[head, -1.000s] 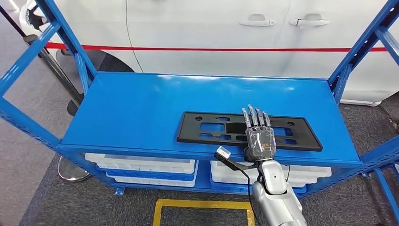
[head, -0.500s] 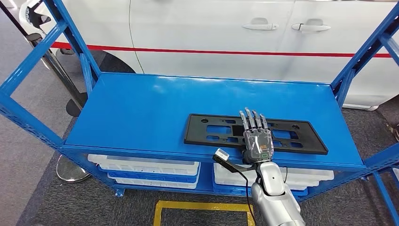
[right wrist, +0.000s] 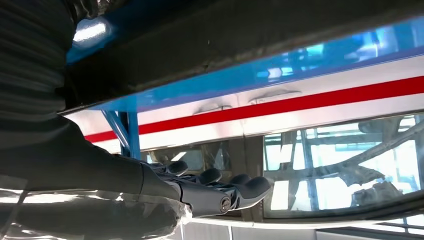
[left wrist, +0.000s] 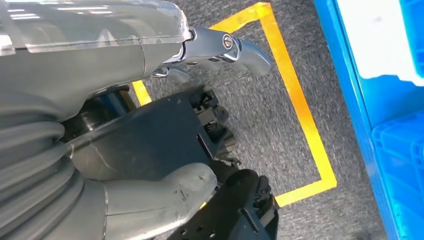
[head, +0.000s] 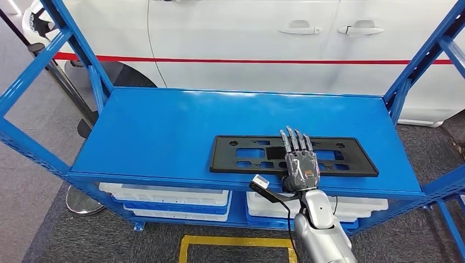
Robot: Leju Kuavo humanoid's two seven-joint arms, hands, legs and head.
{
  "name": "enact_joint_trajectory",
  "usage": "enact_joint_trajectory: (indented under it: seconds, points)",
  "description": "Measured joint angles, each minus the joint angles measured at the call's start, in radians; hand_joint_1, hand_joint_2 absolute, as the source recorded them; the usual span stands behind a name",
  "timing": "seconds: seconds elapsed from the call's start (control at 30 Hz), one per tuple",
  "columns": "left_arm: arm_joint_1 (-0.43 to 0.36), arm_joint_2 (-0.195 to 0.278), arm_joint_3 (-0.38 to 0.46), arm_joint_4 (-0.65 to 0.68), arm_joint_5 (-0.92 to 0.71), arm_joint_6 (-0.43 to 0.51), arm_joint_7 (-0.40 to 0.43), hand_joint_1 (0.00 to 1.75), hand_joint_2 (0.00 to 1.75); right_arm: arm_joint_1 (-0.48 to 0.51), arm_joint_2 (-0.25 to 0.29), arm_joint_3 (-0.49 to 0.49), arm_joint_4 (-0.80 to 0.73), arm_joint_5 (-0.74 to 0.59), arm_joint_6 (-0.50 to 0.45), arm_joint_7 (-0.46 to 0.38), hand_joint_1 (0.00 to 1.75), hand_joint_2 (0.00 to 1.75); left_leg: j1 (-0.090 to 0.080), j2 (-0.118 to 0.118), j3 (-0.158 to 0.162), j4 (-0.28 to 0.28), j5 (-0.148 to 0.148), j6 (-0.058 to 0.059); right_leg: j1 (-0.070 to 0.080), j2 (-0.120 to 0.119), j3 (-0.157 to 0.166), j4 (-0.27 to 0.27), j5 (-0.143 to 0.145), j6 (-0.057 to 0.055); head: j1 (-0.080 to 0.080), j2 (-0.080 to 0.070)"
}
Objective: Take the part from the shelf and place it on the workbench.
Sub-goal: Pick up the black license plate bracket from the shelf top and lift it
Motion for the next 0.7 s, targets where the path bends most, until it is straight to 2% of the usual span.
enact_joint_trajectory:
  seconds: [0.03,0.1,0.13,0.17,0.2,0.27,0.3,0.33,0.37,0.47,0.53,0.6,0.63,0.67,0.7]
  points:
    - [0.0,0.0,0.0,0.0,0.0,0.001,0.0,0.0,1.75,0.0,0.0,0.0,-0.001,-0.001,0.0,-0.001,0.0,1.75,0.003,0.0,-0.02,0.045,-0.027,-0.006,-0.002,-0.001,0.001,-0.002,0.001,-0.004,0.0,0.0]
    - [0.0,0.0,0.0,0.0,0.0,0.002,0.0,0.0,1.75,0.001,0.0,0.0,-0.002,-0.002,0.0,-0.003,0.0,1.75,0.008,0.0,-0.08,0.175,-0.089,-0.017,-0.002,-0.003,0.0,-0.002,0.0,-0.008,-0.001,0.0]
    - [0.0,0.0,0.0,0.0,0.001,0.002,0.0,0.0,1.75,0.002,0.0,0.0,-0.002,-0.002,0.0,-0.004,0.0,1.75,0.011,0.0,-0.105,0.227,-0.105,-0.02,-0.002,-0.003,0.0,-0.002,0.0,-0.009,0.0,0.0]
    - [0.0,0.0,0.0,0.0,0.001,0.002,0.0,0.0,1.75,0.002,0.0,0.0,-0.002,-0.002,0.0,-0.004,0.0,1.75,0.013,0.0,-0.116,0.247,-0.101,-0.022,-0.002,-0.003,0.001,-0.002,0.0,-0.008,0.0,0.0]
    - [0.0,0.0,0.0,0.0,0.001,0.003,0.0,0.0,1.75,0.002,0.0,0.0,-0.002,-0.002,0.0,-0.004,0.0,1.75,0.014,0.0,-0.106,0.225,-0.077,-0.021,-0.002,-0.002,0.002,-0.002,-0.001,-0.008,-0.001,0.0]
    - [0.0,0.0,0.0,0.0,0.001,0.004,0.0,0.0,1.75,0.002,0.0,0.0,-0.002,-0.002,0.0,-0.005,0.0,1.75,0.015,0.0,-0.044,0.092,-0.006,-0.014,-0.002,0.0,0.007,-0.002,-0.003,-0.005,-0.001,0.0]
    - [0.0,0.0,0.0,0.0,0.0,0.005,-0.001,0.0,1.75,0.002,0.0,0.0,-0.002,-0.002,0.0,-0.006,0.0,1.75,0.013,0.0,-0.013,0.026,0.018,-0.01,-0.001,0.001,0.009,-0.002,-0.004,-0.002,0.0,0.0]
    - [0.0,0.0,0.0,0.0,0.0,0.006,-0.001,0.0,1.75,0.002,0.0,0.0,-0.002,-0.002,0.0,-0.007,0.0,1.75,0.01,0.0,0.007,-0.017,0.029,-0.005,0.0,0.002,0.008,-0.002,-0.004,0.003,0.0,0.0]
    - [0.0,0.0,0.0,0.0,0.0,0.007,-0.002,0.0,1.75,0.003,0.0,0.0,-0.002,-0.001,0.0,-0.009,0.0,1.75,0.007,-0.001,0.014,-0.036,0.029,-0.001,0.0,0.002,0.007,-0.004,-0.003,0.008,0.0,0.0]
    - [0.0,0.0,0.0,0.0,-0.001,0.01,-0.001,0.0,1.75,0.006,0.0,0.0,-0.003,0.003,0.0,-0.013,0.0,1.75,0.008,-0.003,0.019,-0.051,0.037,0.014,0.001,0.001,0.008,-0.007,-0.003,0.026,0.0,0.0]
    - [0.0,0.0,-0.001,0.0,0.002,0.008,-0.003,0.0,1.75,0.005,0.0,0.0,-0.005,0.004,0.0,-0.02,0.87,1.75,0.012,0.0,0.026,-0.067,0.046,0.026,0.001,0.0,-0.013,0.045,-0.039,0.033,0.001,0.0]
    - [-0.003,0.01,0.001,0.0,0.022,-0.013,-0.007,0.0,1.75,0.003,0.0,-0.001,-0.002,-0.013,0.0,-0.047,1.75,1.75,0.01,0.002,0.026,-0.068,0.048,0.032,0.0,0.0,-0.071,0.163,-0.1,0.034,0.001,0.0]
    - [-0.005,0.026,0.005,0.0,0.042,-0.034,-0.003,0.0,1.75,-0.005,0.001,0.001,0.008,-0.03,0.0,-0.069,1.75,1.75,0.009,0.002,0.025,-0.067,0.047,0.033,-0.001,0.0,-0.1,0.219,-0.118,0.035,0.001,0.0]
    - [-0.008,0.048,0.012,0.0,0.06,-0.056,0.007,0.0,1.31,-0.019,0.003,0.005,0.023,-0.046,0.0,-0.086,1.75,1.75,0.007,0.002,0.024,-0.065,0.046,0.032,-0.001,0.0,-0.116,0.247,-0.119,0.035,0.001,0.0]
    - [-0.011,0.075,0.02,0.0,0.076,-0.076,0.018,0.0,0.87,-0.039,0.006,0.011,0.043,-0.059,0.001,-0.099,1.75,1.75,0.007,0.002,0.023,-0.062,0.045,0.031,-0.001,0.0,-0.116,0.242,-0.101,0.034,0.001,0.0]
